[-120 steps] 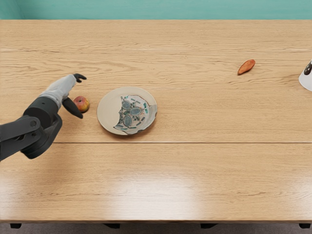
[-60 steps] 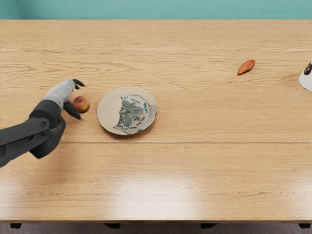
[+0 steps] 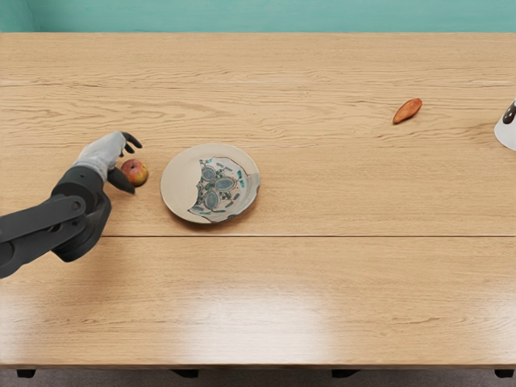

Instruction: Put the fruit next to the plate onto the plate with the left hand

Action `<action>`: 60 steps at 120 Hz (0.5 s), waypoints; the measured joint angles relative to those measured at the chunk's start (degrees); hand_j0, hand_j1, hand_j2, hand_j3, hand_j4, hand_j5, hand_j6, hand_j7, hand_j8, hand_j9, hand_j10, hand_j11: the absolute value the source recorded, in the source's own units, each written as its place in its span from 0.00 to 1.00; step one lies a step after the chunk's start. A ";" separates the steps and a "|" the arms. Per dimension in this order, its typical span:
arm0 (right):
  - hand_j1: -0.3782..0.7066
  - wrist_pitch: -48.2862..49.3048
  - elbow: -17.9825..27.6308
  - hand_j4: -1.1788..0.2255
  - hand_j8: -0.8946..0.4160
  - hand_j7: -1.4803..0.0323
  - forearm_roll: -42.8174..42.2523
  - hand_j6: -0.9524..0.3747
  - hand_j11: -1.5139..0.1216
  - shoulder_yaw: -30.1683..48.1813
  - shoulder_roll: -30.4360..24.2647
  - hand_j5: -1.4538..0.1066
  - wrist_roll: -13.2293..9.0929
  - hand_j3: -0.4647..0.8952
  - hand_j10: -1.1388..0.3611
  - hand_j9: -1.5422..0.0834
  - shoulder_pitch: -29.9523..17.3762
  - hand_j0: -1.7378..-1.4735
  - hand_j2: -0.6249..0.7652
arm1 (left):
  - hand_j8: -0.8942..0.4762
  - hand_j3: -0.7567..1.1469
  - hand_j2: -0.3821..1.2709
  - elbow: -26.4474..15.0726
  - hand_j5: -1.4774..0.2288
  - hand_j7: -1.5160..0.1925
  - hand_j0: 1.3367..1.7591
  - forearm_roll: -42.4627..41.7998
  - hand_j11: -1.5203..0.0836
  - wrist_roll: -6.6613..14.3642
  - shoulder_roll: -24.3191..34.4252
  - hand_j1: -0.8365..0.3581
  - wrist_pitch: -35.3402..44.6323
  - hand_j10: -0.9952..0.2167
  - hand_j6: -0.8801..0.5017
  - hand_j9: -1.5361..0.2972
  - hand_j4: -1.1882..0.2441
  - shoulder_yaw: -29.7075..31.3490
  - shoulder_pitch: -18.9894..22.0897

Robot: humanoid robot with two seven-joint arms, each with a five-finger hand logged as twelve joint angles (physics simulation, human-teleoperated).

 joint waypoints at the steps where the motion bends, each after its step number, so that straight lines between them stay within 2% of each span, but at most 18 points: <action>1: 0.03 0.00 0.00 0.84 0.68 0.98 0.00 0.72 0.93 0.00 0.00 0.93 0.00 0.34 0.76 0.95 0.00 0.30 0.45 | 0.36 0.40 0.28 0.00 0.56 0.59 0.76 0.00 0.63 0.00 -0.10 0.60 0.00 0.49 0.35 0.56 0.55 0.00 0.00; 60: 0.03 -0.07 -0.04 0.84 0.68 0.98 0.00 0.72 0.93 0.00 0.00 0.93 0.04 0.34 0.76 0.95 0.00 0.30 0.45 | 0.29 0.40 0.29 0.89 0.50 0.53 0.76 0.30 0.56 0.00 -1.64 0.51 0.00 0.42 0.28 0.50 0.49 0.02 0.09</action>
